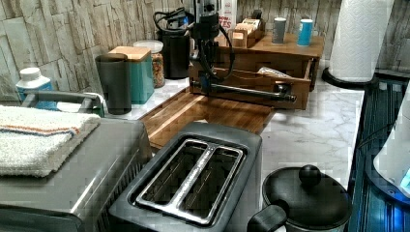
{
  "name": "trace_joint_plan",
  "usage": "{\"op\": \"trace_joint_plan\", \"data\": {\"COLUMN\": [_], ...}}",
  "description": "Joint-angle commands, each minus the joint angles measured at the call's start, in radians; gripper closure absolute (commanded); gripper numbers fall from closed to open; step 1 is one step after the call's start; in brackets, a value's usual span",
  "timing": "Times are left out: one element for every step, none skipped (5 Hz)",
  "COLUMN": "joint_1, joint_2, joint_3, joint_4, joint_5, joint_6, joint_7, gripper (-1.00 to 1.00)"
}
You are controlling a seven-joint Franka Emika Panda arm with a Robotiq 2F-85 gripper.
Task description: Close the drawer.
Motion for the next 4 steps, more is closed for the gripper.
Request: {"op": "trace_joint_plan", "data": {"joint_1": [0.023, 0.023, -0.003, -0.030], "joint_2": [0.042, 0.031, 0.019, 0.018], "joint_3": [0.009, -0.017, -0.019, -0.041], "joint_4": [-0.067, -0.106, -0.128, -0.140], "joint_5": [-0.067, -0.075, -0.081, -0.053], "joint_6": [0.034, 0.062, 0.057, 0.061], "joint_7": [-0.035, -0.051, -0.076, -0.135], "gripper": [1.00, 1.00, 1.00, 1.00]}}
